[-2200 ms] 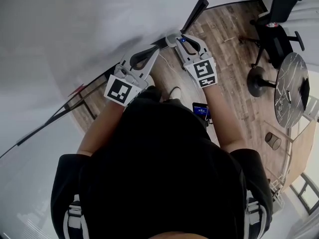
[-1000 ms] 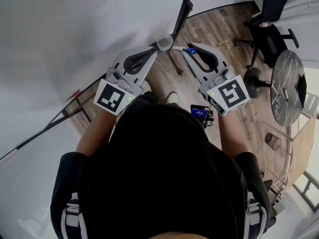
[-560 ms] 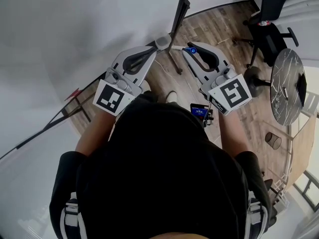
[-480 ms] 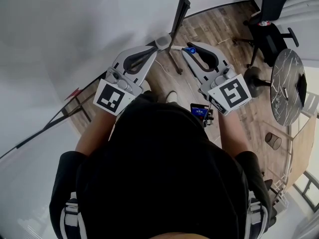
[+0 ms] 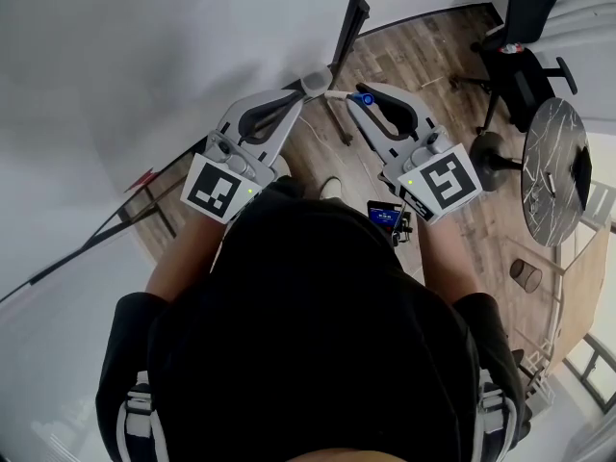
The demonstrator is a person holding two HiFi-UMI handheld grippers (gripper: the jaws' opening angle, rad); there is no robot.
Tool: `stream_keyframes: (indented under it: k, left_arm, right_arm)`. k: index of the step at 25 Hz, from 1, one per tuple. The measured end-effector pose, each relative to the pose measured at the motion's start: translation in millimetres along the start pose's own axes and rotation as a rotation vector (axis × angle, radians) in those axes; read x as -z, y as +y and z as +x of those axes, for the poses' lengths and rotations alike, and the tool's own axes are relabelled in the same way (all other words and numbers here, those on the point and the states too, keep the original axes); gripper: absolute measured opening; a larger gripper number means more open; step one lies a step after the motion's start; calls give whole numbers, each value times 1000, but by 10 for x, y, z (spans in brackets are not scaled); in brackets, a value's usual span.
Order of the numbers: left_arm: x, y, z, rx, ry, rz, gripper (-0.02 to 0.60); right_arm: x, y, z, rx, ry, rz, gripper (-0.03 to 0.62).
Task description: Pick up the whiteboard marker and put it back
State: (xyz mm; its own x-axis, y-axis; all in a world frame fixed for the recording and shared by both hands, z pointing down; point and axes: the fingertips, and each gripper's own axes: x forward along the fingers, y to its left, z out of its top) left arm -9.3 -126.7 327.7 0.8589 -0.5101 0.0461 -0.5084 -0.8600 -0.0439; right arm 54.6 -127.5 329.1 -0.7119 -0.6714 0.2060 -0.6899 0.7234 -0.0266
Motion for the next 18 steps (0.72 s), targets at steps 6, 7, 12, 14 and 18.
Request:
stream_keyframes:
  k: [6,7,12,14,18]
  left_arm:
    - [-9,8,-33,-7,-1,0,3]
    - [-16,11,-35,-8,-2,1,3]
    - [-13,21,-33,1,0,-9,3]
    - [-13,27,-30,2,-1,-10,3]
    - [13,35,-32,3,7,-22,3]
  right_arm:
    - [-33,59,16,-6,0,-13,72]
    - [-38,67,17,-7,0,-14,72]
    - [-53,79,37,-10,-10,1,72]
    - [-55,72,43,-7,-10,3,72]
    - [-70,86,58,-8,-10,2,72]
